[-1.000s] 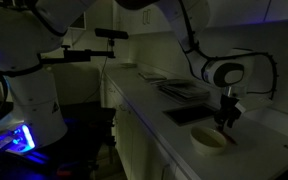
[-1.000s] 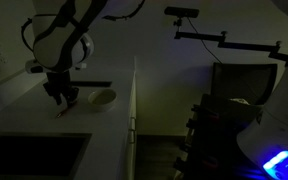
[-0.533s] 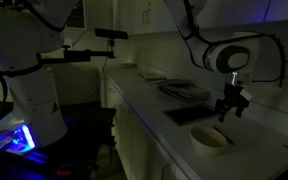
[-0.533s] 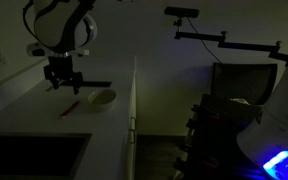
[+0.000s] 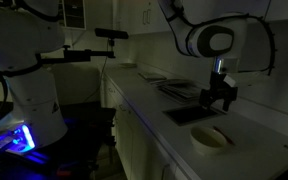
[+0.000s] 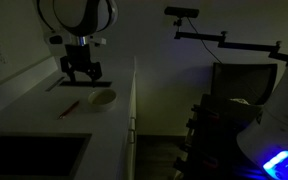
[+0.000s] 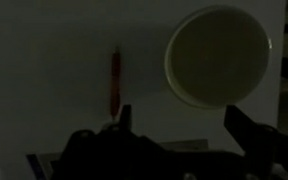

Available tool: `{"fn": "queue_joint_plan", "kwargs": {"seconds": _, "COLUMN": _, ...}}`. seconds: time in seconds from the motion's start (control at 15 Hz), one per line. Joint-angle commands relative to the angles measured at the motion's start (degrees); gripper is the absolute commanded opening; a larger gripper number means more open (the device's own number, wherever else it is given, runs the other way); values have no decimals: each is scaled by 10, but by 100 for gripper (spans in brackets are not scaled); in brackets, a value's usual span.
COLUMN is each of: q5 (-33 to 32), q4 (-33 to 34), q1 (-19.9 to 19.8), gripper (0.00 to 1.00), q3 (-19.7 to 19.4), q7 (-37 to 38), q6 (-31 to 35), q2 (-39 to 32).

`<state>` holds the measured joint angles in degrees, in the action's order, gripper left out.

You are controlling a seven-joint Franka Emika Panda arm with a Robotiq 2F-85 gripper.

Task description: Get the pen from the bowl and place it on the counter

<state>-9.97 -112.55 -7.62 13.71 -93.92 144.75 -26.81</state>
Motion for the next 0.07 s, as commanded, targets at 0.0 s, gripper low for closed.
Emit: {"fn": "queue_joint_plan", "kwargs": {"seconds": 0.0, "q5": 20, "q4": -78, "q1": -4, "gripper": 100, "q3": -1, "q7": -35, "q6": 36, "q2": 53}}
